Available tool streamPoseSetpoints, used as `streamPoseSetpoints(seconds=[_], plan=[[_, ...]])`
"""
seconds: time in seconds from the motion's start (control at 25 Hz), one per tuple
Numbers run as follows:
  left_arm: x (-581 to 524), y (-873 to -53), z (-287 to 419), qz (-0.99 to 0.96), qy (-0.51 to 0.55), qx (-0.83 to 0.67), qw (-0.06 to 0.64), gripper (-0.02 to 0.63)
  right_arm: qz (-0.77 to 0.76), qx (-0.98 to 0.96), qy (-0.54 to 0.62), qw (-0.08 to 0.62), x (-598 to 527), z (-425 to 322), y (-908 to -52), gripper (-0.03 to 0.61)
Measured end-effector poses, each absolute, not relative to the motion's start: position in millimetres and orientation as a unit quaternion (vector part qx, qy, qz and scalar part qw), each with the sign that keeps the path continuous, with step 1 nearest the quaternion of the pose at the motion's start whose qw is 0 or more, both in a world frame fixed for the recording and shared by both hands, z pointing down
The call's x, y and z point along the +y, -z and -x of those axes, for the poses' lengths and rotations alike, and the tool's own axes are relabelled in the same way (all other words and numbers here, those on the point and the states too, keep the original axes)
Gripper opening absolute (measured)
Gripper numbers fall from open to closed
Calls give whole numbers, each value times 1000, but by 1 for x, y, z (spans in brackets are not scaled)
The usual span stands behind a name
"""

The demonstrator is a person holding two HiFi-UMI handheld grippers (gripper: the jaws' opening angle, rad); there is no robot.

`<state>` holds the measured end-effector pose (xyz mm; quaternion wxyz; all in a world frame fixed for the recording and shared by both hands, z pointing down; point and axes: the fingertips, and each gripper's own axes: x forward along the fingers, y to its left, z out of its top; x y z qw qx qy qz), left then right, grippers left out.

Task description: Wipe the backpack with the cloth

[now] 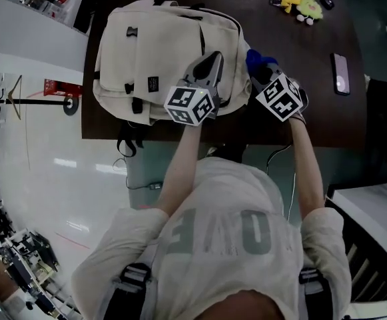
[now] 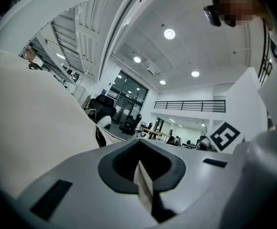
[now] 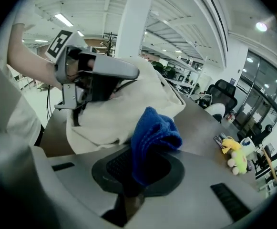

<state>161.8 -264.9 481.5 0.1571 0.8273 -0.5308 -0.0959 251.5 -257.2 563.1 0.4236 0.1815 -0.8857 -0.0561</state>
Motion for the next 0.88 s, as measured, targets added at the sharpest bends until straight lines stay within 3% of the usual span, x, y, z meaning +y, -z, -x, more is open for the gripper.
streamPoseSetpoints(seconds=[0.88], plan=[[-263, -482, -162, -836, 106, -514, 158, 3, -197, -874, 31, 443, -130, -229, -587, 41]])
